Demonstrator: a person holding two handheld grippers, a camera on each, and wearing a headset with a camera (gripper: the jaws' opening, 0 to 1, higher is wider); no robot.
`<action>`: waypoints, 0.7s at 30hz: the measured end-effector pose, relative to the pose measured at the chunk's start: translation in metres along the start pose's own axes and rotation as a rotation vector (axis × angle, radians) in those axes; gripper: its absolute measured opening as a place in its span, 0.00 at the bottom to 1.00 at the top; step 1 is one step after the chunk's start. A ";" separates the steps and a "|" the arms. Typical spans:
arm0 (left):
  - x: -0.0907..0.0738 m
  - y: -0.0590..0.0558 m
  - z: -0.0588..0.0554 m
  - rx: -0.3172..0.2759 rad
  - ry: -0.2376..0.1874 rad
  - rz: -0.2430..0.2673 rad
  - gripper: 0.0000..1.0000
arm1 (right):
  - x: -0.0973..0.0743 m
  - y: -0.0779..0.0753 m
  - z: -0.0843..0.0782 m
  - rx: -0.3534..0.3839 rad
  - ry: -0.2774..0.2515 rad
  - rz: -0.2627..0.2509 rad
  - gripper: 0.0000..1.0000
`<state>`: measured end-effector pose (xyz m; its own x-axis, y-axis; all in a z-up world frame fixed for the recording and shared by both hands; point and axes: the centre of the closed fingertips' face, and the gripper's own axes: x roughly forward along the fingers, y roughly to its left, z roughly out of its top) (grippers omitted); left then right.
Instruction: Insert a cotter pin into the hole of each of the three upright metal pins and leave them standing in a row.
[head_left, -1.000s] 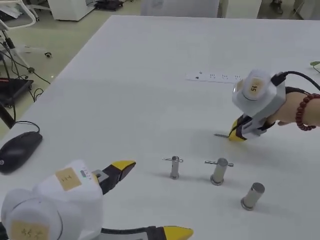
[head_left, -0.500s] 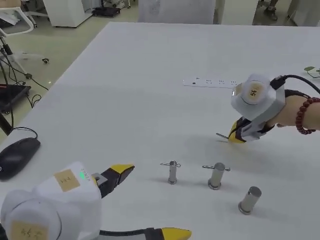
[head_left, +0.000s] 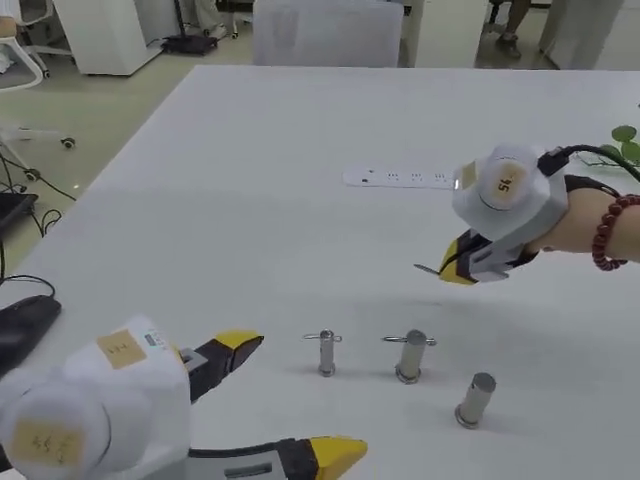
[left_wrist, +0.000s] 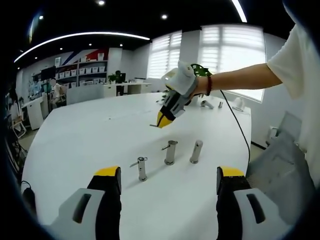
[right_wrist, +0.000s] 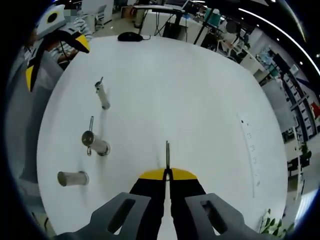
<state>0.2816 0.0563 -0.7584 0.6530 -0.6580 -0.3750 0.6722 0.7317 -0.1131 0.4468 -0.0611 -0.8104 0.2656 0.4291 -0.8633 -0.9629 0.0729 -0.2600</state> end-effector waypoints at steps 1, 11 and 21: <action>0.001 0.000 0.002 -0.002 -0.004 -0.001 0.77 | -0.003 0.003 0.002 -0.006 -0.006 -0.004 0.03; 0.006 -0.005 0.005 -0.028 -0.008 -0.017 0.68 | -0.029 0.025 0.022 -0.008 -0.074 -0.022 0.03; 0.014 -0.011 0.018 -0.093 -0.046 -0.050 0.51 | -0.045 0.053 0.038 -0.016 -0.135 -0.014 0.03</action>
<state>0.2893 0.0356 -0.7455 0.6368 -0.6997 -0.3240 0.6701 0.7100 -0.2164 0.3824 -0.0420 -0.7687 0.2693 0.5456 -0.7936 -0.9578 0.0662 -0.2795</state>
